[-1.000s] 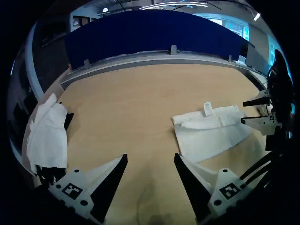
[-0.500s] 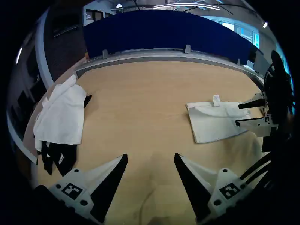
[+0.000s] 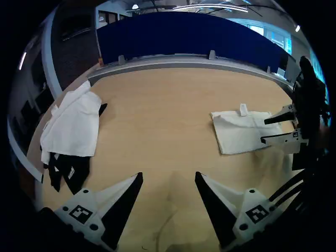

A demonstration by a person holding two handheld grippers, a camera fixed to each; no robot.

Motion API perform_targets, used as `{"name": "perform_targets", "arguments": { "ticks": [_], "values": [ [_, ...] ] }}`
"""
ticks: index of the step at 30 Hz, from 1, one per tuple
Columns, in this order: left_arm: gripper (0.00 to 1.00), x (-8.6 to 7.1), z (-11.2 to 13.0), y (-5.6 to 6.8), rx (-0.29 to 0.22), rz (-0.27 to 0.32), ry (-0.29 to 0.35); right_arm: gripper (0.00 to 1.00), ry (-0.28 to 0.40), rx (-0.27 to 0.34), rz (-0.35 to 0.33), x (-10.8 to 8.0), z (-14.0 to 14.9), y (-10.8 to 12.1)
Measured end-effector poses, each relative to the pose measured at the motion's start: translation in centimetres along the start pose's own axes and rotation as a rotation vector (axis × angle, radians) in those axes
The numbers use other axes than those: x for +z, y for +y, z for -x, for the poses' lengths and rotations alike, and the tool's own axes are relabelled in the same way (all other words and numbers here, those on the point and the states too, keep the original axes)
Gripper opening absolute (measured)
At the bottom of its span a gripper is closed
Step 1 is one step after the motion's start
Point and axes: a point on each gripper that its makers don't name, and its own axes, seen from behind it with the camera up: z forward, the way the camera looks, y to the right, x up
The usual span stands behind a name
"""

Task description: Fold towel

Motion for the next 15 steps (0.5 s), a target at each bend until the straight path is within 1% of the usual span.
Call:
{"name": "perform_targets", "arguments": {
  "ticks": [8,15],
  "values": [
    [0.92,-0.1,0.4,-0.1,-0.001,0.000,-0.001,1.00,-0.028,-0.003,-0.021,0.7,1.3,-0.5],
    [0.92,-0.1,0.4,-0.2,-0.006,-0.001,-0.001,1.00,-0.031,-0.001,-0.029,1.2,1.3,-0.7]
  ]
}}
